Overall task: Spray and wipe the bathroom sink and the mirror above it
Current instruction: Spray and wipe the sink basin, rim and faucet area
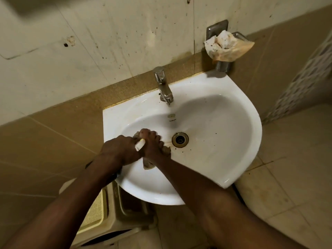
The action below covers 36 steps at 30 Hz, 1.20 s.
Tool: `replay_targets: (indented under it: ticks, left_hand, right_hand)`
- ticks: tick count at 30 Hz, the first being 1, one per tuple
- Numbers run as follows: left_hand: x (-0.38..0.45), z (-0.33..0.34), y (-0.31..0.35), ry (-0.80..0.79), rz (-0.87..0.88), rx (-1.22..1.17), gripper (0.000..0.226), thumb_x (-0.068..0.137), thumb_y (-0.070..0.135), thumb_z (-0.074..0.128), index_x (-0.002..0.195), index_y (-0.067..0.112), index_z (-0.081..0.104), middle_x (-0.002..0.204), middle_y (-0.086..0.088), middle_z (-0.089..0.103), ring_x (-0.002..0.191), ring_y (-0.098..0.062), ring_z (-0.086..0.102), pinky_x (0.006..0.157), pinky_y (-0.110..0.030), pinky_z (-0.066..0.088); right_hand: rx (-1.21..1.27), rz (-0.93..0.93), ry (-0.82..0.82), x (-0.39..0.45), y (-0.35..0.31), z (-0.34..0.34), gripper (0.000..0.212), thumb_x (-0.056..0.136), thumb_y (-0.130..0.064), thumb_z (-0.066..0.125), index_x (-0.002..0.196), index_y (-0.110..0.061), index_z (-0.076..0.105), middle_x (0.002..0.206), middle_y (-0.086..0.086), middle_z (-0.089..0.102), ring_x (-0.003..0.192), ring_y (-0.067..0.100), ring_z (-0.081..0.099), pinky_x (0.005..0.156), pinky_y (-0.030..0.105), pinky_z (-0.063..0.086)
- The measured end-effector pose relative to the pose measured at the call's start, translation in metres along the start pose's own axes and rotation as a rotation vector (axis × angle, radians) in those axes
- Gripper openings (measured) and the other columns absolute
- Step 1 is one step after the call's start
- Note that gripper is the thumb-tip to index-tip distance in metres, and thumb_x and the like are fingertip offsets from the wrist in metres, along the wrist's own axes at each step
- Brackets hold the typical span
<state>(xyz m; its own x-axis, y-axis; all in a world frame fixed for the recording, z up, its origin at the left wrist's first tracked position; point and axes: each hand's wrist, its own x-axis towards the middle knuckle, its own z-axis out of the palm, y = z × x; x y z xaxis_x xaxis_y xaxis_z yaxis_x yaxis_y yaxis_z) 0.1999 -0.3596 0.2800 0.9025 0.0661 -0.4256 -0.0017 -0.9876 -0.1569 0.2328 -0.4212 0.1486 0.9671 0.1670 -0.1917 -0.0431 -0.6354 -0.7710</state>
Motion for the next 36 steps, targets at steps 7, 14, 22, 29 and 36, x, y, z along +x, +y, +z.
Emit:
replay_targets:
  ticks: [7, 14, 22, 29, 36]
  left_hand:
    - [-0.021, -0.002, -0.004, -0.271, 0.27, -0.102, 0.04, 0.074, 0.043, 0.06, 0.113, 0.038, 0.061, 0.11, -0.001, 0.068, 0.097, -0.019, 0.063, 0.087, -0.034, 0.051]
    - [-0.049, 0.007, 0.036, -0.387, 0.582, 0.155, 0.052, 0.082, 0.039, 0.058, 0.132, 0.027, 0.051, 0.129, -0.002, 0.056, 0.119, -0.022, 0.053, 0.094, -0.034, 0.045]
    - [-0.037, 0.005, 0.054, -0.152, 0.775, 0.383, 0.044, 0.089, 0.04, 0.055, 0.131, 0.027, 0.051, 0.121, 0.0, 0.061, 0.115, -0.022, 0.055, 0.098, -0.034, 0.04]
    - [-0.025, 0.017, 0.059, -0.106, 0.742, 0.359, 0.04, 0.09, 0.041, 0.052, 0.127, 0.025, 0.051, 0.121, 0.002, 0.061, 0.115, -0.021, 0.055, 0.096, -0.032, 0.037]
    - [-0.002, 0.028, 0.106, -0.021, 0.789, 0.233, 0.037, 0.089, 0.036, 0.056, 0.122, 0.019, 0.055, 0.115, -0.005, 0.064, 0.108, -0.024, 0.059, 0.094, -0.035, 0.042]
  right_hand:
    - [0.101, -0.497, -0.376, -0.019, 0.025, -0.039, 0.036, 0.079, -0.022, 0.064, 0.114, -0.013, 0.058, 0.102, 0.003, 0.063, 0.088, 0.01, 0.054, 0.074, 0.016, 0.039]
    - [-0.24, -0.169, -1.172, -0.045, 0.071, -0.158, 0.039, 0.09, 0.001, 0.056, 0.126, -0.012, 0.049, 0.094, -0.011, 0.055, 0.065, -0.008, 0.058, 0.058, 0.012, 0.046]
    - [-0.152, -0.079, -1.085, -0.06, 0.071, -0.17, 0.04, 0.087, 0.003, 0.055, 0.123, -0.014, 0.053, 0.101, -0.004, 0.059, 0.065, -0.008, 0.058, 0.058, 0.012, 0.047]
    - [-0.274, -0.063, -0.965, -0.089, 0.069, -0.202, 0.024, 0.085, -0.039, 0.064, 0.104, -0.027, 0.058, 0.094, -0.006, 0.062, 0.08, 0.01, 0.055, 0.071, 0.025, 0.041]
    - [-1.092, -0.135, -0.466, -0.064, 0.104, -0.227, 0.029, 0.089, -0.043, 0.046, 0.113, -0.028, 0.052, 0.119, 0.005, 0.053, 0.111, 0.03, 0.045, 0.093, 0.041, 0.03]
